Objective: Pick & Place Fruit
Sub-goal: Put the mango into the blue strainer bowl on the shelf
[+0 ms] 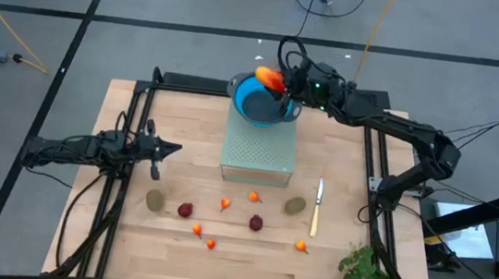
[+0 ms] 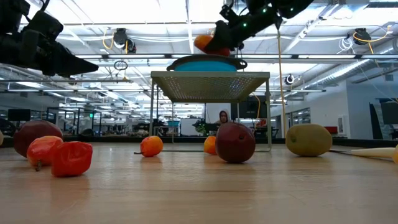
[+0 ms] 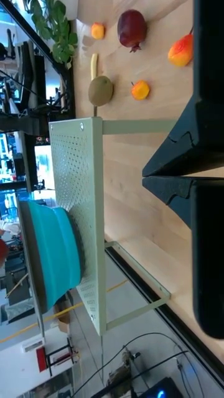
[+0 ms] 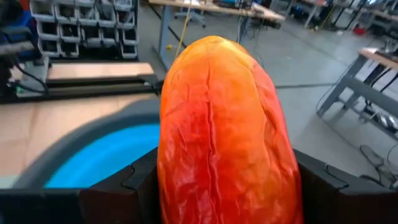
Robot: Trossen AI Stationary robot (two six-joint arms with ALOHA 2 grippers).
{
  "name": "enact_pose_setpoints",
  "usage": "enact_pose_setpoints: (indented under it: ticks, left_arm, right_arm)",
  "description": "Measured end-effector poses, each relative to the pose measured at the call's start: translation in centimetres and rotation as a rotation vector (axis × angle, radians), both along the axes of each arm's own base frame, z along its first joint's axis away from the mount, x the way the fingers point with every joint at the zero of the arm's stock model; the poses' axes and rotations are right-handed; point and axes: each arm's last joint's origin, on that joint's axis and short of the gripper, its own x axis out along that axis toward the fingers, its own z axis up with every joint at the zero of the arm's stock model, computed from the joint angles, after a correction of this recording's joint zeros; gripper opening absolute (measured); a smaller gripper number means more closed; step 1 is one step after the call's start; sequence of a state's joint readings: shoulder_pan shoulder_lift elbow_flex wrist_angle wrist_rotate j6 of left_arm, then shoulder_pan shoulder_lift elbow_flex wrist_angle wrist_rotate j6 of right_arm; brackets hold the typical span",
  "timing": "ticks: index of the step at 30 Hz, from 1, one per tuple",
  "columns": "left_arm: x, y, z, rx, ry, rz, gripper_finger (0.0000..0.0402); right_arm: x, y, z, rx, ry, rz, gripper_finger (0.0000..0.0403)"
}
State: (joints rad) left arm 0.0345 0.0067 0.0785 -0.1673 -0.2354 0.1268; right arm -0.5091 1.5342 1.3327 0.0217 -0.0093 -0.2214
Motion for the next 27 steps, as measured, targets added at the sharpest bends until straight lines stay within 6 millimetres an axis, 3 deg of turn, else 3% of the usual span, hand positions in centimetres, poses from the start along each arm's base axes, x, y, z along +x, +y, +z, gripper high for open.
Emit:
enact_pose_setpoints:
  ticks: [27]
  left_arm:
    - [-0.01, 0.01, 0.01, 0.0, -0.001, 0.002, 0.001]
  right_arm:
    - [-0.2, 0.45, -0.88, 0.212, 0.009, 0.049, 0.0235]
